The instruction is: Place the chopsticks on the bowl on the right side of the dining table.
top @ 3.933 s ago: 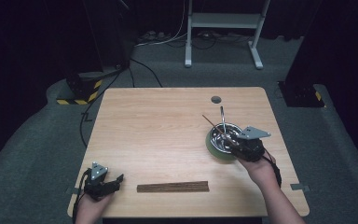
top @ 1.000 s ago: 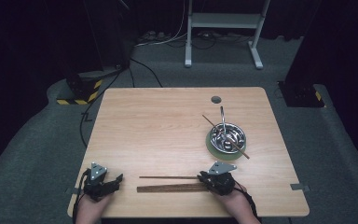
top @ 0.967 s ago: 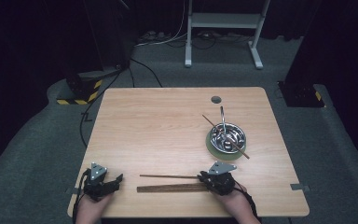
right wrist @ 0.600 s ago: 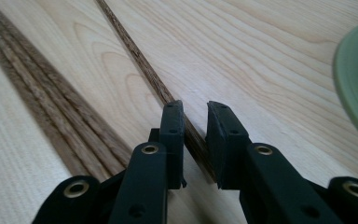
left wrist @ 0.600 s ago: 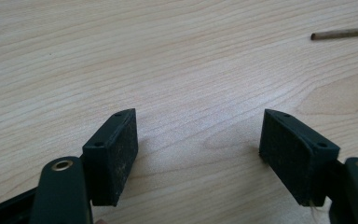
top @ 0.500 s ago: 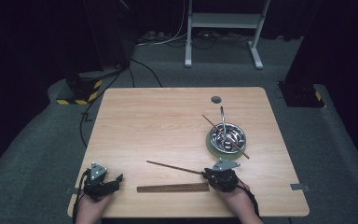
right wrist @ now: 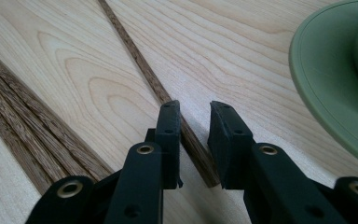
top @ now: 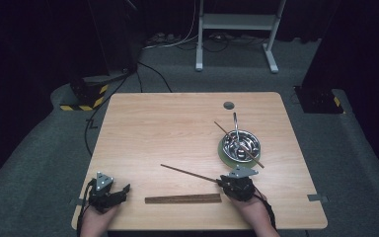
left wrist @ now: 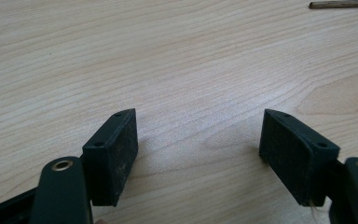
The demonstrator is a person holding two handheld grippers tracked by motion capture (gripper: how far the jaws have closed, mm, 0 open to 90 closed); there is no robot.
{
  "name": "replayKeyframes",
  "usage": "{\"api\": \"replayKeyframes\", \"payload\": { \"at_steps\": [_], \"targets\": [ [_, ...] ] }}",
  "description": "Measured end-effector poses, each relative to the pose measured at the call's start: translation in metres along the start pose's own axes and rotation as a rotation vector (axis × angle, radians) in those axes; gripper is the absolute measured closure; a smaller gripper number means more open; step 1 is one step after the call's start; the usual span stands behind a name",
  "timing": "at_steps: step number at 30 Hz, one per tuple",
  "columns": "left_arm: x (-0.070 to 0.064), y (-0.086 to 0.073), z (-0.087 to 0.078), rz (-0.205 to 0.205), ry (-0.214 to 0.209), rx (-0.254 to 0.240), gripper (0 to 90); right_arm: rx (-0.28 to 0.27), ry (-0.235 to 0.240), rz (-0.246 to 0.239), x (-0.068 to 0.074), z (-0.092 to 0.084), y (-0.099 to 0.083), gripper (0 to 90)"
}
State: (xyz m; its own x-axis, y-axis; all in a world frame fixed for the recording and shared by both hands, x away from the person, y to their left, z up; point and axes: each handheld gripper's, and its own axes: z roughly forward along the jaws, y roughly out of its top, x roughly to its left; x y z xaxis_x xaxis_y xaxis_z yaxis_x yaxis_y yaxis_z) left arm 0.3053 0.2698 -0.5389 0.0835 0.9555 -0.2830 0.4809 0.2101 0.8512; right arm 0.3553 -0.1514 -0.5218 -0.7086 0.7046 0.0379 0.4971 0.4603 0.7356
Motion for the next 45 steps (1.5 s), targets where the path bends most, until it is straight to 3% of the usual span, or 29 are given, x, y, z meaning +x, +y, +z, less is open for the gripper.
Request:
{"api": "replayKeyframes", "payload": {
  "at_steps": [6,13,15,22,25,30,39,45],
  "targets": [
    [0.000,0.000,0.000,0.009,-0.013,0.010,27.9,0.001,-0.003,-0.004,0.001,0.002,0.002,68.2],
    [0.000,0.000,-0.001,0.016,-0.018,0.012,28.0,0.016,0.006,-0.107,0.014,0.006,0.024,67.8],
    [0.000,0.000,-0.001,0.011,-0.019,0.009,27.9,0.034,0.015,-0.144,0.018,0.011,0.033,69.0],
    [-0.002,-0.001,0.000,-0.010,-0.029,-0.006,27.9,0.079,0.051,-0.204,0.028,0.037,0.055,74.2],
    [-0.001,-0.001,-0.001,0.008,-0.028,0.006,27.9,0.106,0.060,-0.213,0.030,0.043,0.058,75.8],
    [-0.002,-0.001,0.000,-0.002,-0.031,0.004,27.8,0.125,0.052,-0.214,0.026,0.043,0.056,77.1],
    [-0.003,-0.001,0.000,-0.012,-0.031,-0.001,27.8,0.126,0.078,-0.182,0.018,0.037,0.049,78.6],
    [-0.002,-0.001,-0.001,0.004,-0.032,0.006,27.8,0.120,0.098,-0.196,0.016,0.038,0.048,81.4]
  ]
}}
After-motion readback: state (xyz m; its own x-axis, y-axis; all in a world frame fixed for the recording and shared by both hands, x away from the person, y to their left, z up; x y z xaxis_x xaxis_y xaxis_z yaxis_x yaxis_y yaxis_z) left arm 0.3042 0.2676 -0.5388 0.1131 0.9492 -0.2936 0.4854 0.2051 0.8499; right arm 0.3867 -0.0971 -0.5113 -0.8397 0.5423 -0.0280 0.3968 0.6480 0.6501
